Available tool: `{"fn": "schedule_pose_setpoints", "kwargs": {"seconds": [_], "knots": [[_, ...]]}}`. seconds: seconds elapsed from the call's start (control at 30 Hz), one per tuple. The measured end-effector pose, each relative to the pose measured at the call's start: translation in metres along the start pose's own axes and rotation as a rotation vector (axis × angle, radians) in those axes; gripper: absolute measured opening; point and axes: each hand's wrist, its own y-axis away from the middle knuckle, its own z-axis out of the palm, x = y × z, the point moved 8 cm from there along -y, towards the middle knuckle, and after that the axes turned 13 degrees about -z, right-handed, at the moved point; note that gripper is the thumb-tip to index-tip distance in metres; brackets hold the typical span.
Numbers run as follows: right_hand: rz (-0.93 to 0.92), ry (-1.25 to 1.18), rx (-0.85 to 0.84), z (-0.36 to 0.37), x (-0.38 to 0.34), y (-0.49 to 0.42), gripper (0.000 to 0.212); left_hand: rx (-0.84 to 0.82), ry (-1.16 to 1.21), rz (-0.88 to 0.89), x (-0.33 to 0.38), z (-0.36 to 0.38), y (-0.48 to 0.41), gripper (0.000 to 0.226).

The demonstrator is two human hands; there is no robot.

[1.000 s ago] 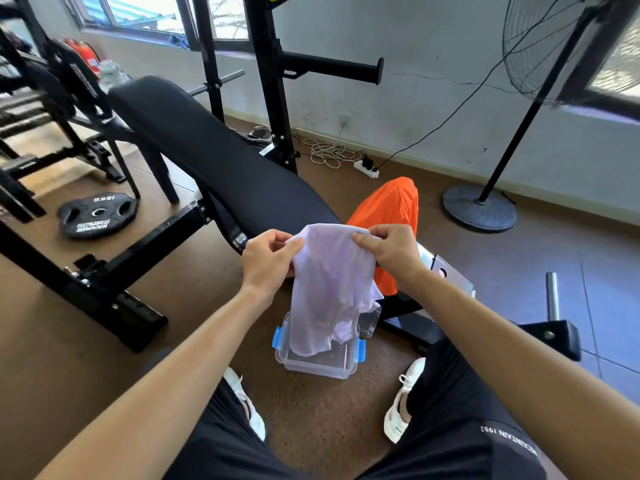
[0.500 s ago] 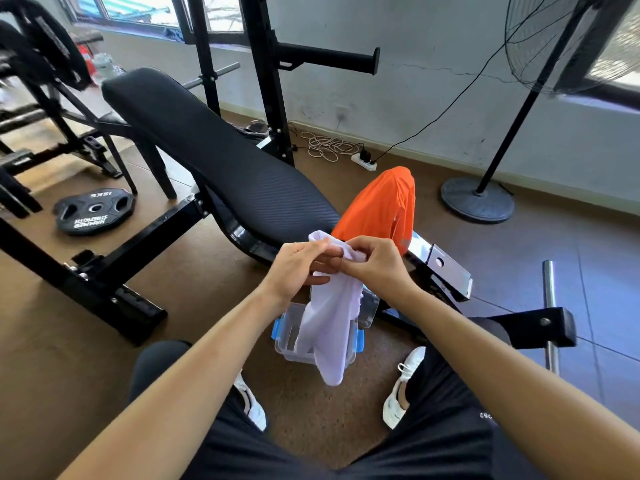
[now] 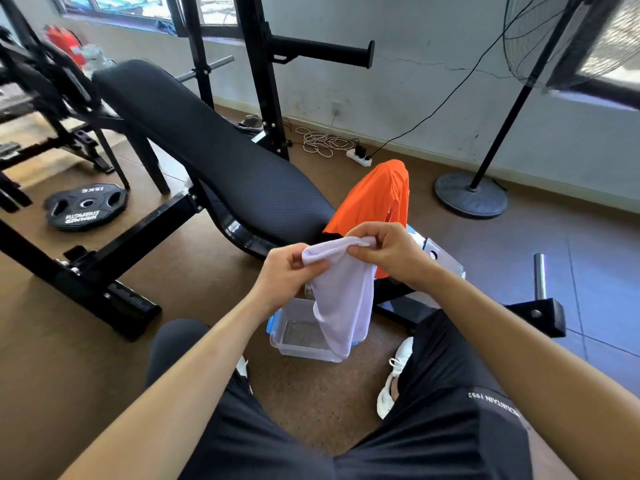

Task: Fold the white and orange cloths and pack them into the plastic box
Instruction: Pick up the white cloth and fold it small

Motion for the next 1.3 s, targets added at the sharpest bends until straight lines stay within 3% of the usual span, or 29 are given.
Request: {"fn": "schedule_pose_setpoints", "kwargs": {"seconds": [0.1,0.2,0.33,0.53,0.63,0.73,0.87,1.07,1.2,1.3], "knots": [[-0.049,0.186,-0.003,-0.010,-0.006,0.005,0.017,0.109,0.016,0.074,0.017,0.000,0.001,0.023],[-0.077,0.368,-0.007,-0.009,-0.010,0.015,0.030,0.097,-0.030,0.075,0.022,0.012,0.000,0.032],[-0.097,0.335,-0.023,-0.001,-0.017,0.029,0.050,0.078,-0.026,0.069,0.026,0.014,0.004,0.021],[-0.243,0.354,-0.078,0.017,-0.040,0.030,0.035,0.063,0.071,-0.029,0.009,0.009,0.011,0.027],[-0.256,0.403,-0.203,0.030,-0.039,0.026,0.034,0.016,0.172,-0.107,-0.010,0.005,0.010,0.033],[-0.231,0.403,-0.210,0.035,-0.033,0.020,0.036,-0.060,0.300,-0.152,-0.031,0.006,0.009,0.047],[-0.236,0.340,-0.205,0.031,-0.041,0.020,0.038,-0.264,0.289,-0.145,-0.051,0.025,0.015,0.039],[-0.148,0.234,-0.038,-0.020,-0.049,0.017,0.040,-0.293,0.080,-0.201,-0.093,0.055,0.011,0.020],[-0.051,0.234,0.168,-0.059,-0.035,0.023,0.038,-0.322,-0.060,-0.211,-0.108,0.063,0.004,0.037],[0.010,0.227,0.299,-0.075,-0.024,0.031,0.040,-0.320,-0.096,-0.189,-0.111,0.070,0.004,0.032]]}}
